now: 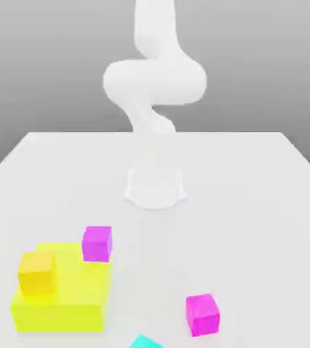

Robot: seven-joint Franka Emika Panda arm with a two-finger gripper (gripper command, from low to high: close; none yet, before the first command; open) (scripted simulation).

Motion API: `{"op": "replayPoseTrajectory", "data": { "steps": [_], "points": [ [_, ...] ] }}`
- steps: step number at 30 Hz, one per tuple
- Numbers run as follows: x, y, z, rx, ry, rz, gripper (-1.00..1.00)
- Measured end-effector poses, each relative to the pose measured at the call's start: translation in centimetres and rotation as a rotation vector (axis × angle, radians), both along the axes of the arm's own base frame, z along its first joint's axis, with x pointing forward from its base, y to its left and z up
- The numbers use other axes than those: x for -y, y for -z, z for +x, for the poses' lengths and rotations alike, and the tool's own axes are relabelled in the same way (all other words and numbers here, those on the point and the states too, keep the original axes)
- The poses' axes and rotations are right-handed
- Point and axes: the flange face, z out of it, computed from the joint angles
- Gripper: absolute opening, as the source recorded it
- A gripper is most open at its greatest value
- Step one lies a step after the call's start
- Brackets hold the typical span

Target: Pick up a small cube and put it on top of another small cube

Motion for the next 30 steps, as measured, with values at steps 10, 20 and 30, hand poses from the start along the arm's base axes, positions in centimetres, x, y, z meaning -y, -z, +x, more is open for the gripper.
{"op": "replayPoseTrajectory", "data": {
  "steps": [10,20,30],
  "points": [
    [-3.2,18.8,9.0,-0.294,-0.064,-0.043,0.00],
    [-6.6,38.5,9.2,-0.581,-0.152,-0.070,0.00],
    [-7.7,53.6,6.3,-0.724,-0.190,-0.071,-1.00]
  ]
}}
